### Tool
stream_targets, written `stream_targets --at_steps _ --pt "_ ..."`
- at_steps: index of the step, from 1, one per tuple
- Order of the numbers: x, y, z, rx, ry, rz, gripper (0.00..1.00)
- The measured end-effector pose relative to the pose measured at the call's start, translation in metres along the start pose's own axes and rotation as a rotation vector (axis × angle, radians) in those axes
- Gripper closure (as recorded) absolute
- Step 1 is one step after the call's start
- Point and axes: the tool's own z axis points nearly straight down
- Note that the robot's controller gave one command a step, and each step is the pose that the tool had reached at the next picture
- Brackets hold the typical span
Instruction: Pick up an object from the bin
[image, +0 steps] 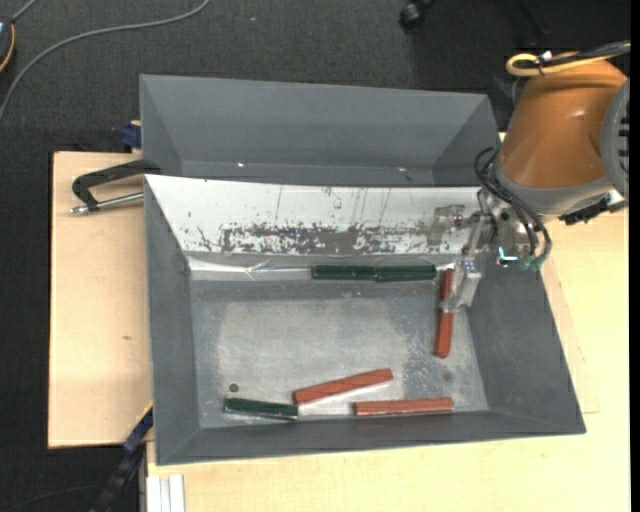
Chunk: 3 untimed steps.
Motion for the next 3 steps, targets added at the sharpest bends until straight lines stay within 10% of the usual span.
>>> stream_targets --at_steps 1,2,3 --pt "0.072 -0.058 0.056 0.002 -0.001 -0.165 0.0" --pt "0.007 -0.067 0.132 0.003 -0.011 -0.608 0.0" --pt "0.005 -0.064 0.129 0.002 -0.016 -0.609 1.0"
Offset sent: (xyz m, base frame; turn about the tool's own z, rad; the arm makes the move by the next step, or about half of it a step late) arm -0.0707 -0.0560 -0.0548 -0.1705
